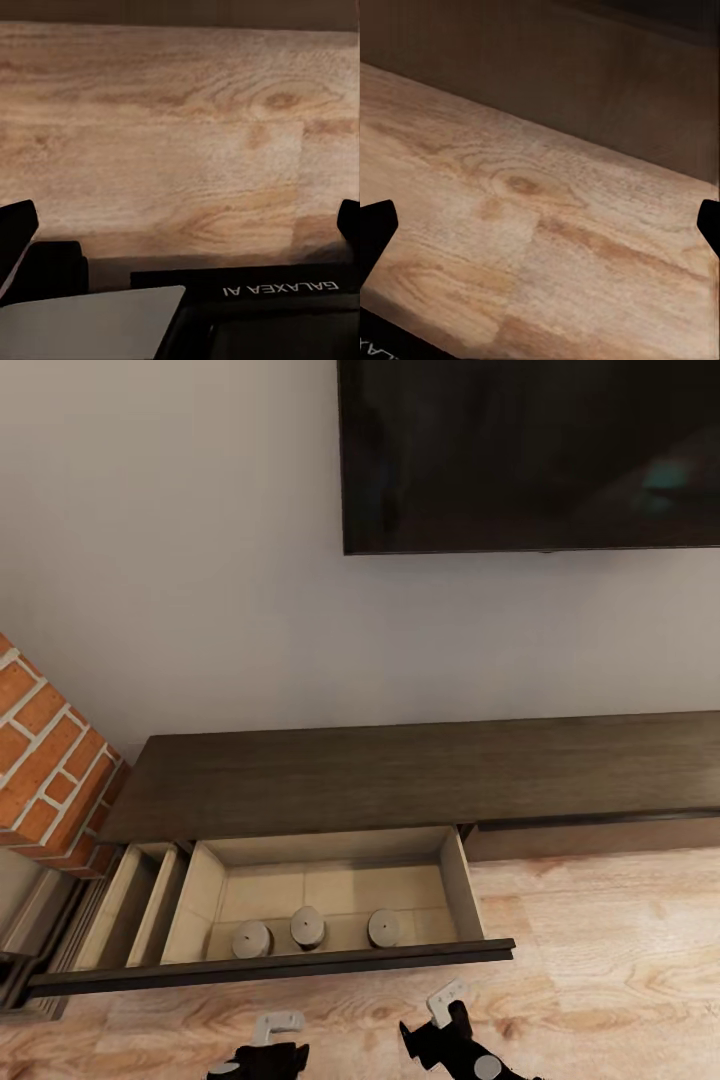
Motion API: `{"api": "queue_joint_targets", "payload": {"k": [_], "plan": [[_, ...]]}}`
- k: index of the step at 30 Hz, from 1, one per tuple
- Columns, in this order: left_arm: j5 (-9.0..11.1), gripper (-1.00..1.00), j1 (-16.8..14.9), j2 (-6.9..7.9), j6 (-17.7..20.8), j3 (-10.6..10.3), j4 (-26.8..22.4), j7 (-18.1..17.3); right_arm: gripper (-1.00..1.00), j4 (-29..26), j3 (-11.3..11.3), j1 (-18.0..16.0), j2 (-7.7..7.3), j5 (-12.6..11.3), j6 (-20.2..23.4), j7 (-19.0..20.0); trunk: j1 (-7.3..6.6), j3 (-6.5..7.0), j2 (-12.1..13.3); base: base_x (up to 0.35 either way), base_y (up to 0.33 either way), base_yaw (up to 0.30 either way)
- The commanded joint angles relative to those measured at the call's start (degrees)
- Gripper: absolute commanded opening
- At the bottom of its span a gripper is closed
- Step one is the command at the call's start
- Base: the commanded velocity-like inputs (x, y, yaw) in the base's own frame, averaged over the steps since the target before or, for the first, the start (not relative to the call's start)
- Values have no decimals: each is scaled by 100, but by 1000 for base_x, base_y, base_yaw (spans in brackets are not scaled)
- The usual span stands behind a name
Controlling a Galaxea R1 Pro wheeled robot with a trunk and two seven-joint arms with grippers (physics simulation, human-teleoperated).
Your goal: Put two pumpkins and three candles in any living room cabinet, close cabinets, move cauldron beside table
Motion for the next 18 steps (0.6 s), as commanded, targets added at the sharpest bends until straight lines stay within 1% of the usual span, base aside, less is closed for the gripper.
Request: {"api": "queue_joint_targets", "payload": {"k": [1, 3, 4, 7, 10, 13, 15, 17, 18], "plan": [[1, 100, 0, -7, -145, -11, 9, 40, 100, 0, -1, 0, 34, -1, -91, -129, 0, 0, 0, 0, 0, 0], [5, 100, 0, -10, -287, -15, 17, 59, 100, -1, -1, 1, 51, -6, -206, -225, 0, 0, 0, 0, 0, 0], [6, 100, 0, -12, -446, -12, 37, 70, 100, -1, -1, 1, 64, -11, -294, -281, 0, 0, 0, 0, 0, 0], [14, 100, 0, -22, -835, -6, 178, 84, 100, -1, -1, 3, 74, -9, -374, -335, 0, 0, 0, 0, 0, 0], [16, 100, 0, -76, -973, -5, 311, 109, 100, -1, -1, 5, 77, -8, -392, -346, 0, 0, 0, 0, 0, 0], [8, 100, 0, -163, -1046, -11, 354, 513, 100, 3, -4, 4, 93, -18, -504, -349, 0, 0, 0, 0, 0, 0], [4, 100, 0, -203, -1117, -29, 354, 671, 100, 7, -7, 4, 99, -24, -594, -349, 0, 0, 0, 0, 0, 0], [5, 100, 0, -217, -1309, -121, 344, 758, 100, 13, -9, 4, 103, -30, -749, -349, 0, 0, 0, 0, 0, 0], [6, 100, 0, -219, -1439, -223, 344, 773, 100, 24, -9, 3, 105, -31, -819, -349, 0, 0, 0, 0, 0, 0]]}}
